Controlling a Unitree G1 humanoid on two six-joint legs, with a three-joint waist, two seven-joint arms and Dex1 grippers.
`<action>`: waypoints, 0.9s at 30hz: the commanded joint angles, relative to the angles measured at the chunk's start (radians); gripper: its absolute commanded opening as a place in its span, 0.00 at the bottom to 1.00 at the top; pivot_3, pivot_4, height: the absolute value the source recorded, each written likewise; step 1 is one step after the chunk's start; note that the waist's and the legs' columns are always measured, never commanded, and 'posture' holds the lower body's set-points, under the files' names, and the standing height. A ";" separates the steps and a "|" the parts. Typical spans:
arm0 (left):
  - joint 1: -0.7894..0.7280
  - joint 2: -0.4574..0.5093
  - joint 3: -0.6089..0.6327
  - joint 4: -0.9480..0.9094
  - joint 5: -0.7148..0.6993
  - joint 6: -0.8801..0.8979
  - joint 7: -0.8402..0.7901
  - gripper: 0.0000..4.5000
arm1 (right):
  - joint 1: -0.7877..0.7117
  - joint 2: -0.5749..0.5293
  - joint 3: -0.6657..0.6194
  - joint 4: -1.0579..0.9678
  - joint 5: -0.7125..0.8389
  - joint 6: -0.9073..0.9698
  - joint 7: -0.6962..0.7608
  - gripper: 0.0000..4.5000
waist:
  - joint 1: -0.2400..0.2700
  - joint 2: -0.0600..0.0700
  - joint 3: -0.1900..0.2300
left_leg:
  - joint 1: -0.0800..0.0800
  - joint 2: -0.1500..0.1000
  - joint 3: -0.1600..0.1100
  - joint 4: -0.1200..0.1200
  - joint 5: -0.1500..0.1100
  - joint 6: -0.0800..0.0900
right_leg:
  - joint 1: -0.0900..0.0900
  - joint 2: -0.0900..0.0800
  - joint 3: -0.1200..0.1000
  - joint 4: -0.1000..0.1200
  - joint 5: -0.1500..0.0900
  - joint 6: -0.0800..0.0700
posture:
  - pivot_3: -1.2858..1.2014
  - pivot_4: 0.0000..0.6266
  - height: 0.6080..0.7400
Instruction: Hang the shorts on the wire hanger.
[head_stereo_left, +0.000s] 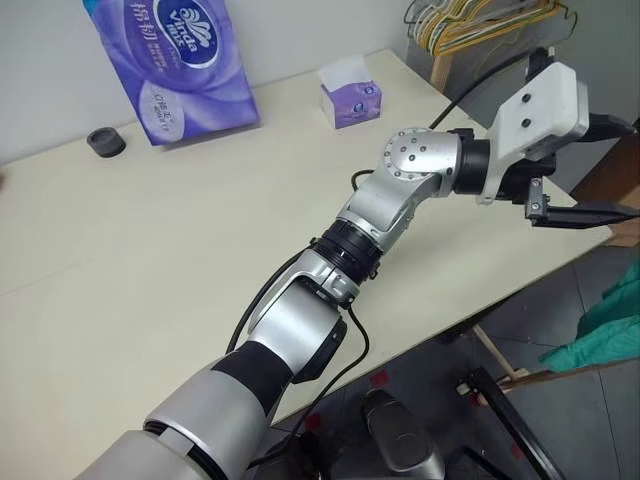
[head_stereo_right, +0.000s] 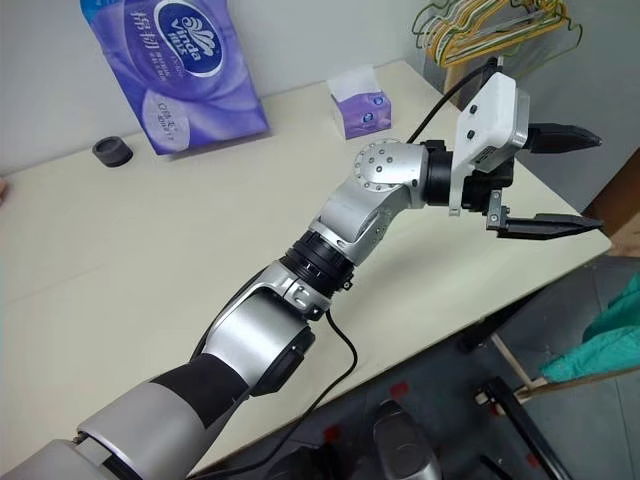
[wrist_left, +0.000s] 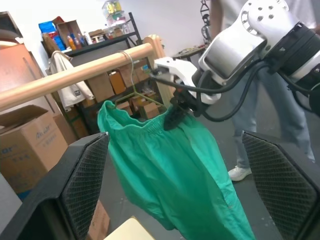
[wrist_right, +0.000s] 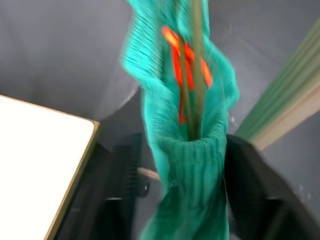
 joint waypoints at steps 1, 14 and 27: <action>-0.070 -0.156 0.010 -0.019 -0.016 -0.025 -0.007 1.00 | 0.008 -0.038 -0.038 -0.162 -0.001 0.025 -0.037 0.80 | -0.003 0.001 0.000 | 0.000 0.000 0.000 0.000 0.000 0.000 | 0.000 0.000 0.000 0.000 0.000 0.000 | 0.31 0.23 1.00; -0.042 -0.093 0.013 -0.013 0.019 -0.012 0.031 1.00 | -0.265 0.021 0.297 -0.481 0.061 -0.001 -0.027 0.80 | -0.041 0.006 -0.011 | 0.001 0.000 0.003 0.004 -0.001 0.003 | 0.000 0.000 0.003 0.003 0.002 0.001 | 0.32 0.22 1.00; 0.449 0.285 0.104 -0.417 0.175 0.428 0.432 1.00 | -0.026 0.275 0.874 -0.682 -0.396 -0.619 0.442 0.80 | 0.001 0.003 -0.024 | 0.001 0.001 -0.002 0.015 -0.001 0.005 | -0.001 -0.001 0.000 0.013 0.010 0.003 | 0.41 0.20 1.00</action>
